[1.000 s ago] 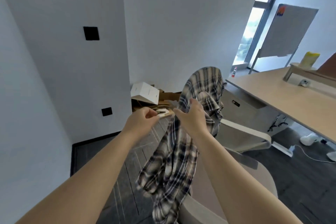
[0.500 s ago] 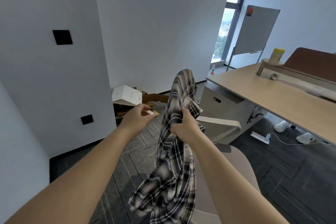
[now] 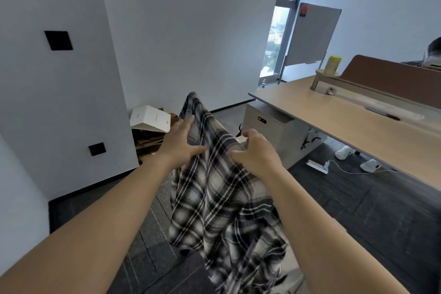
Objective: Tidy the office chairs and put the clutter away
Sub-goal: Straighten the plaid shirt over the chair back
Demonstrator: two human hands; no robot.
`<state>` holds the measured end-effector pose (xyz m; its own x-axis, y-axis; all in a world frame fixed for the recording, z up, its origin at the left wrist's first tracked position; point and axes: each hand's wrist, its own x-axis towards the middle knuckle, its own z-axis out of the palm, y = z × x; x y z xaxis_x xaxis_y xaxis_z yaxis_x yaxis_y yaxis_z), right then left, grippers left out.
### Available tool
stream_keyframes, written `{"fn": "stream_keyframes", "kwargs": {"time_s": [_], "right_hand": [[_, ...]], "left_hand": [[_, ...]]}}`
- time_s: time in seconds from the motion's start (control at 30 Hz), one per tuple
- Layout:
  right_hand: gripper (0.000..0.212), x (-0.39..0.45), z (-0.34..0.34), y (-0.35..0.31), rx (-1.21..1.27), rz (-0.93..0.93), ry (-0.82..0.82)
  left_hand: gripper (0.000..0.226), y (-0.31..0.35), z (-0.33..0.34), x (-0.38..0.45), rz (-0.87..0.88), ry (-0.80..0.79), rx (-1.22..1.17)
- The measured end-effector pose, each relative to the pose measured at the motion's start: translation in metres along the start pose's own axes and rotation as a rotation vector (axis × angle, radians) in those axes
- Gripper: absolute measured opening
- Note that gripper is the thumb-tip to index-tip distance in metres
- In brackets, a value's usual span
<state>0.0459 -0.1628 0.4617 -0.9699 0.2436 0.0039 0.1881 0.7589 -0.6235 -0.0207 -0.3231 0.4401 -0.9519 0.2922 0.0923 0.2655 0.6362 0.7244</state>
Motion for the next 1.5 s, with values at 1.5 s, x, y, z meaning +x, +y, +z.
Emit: {"fn": "stream_keyframes", "kwargs": {"time_s": [1.5], "right_hand": [[0.066, -0.032, -0.088, 0.156, -0.567, 0.158, 0.511]], "left_hand": [[0.066, 0.103, 0.142, 0.064, 0.71, 0.004, 0.395]]}}
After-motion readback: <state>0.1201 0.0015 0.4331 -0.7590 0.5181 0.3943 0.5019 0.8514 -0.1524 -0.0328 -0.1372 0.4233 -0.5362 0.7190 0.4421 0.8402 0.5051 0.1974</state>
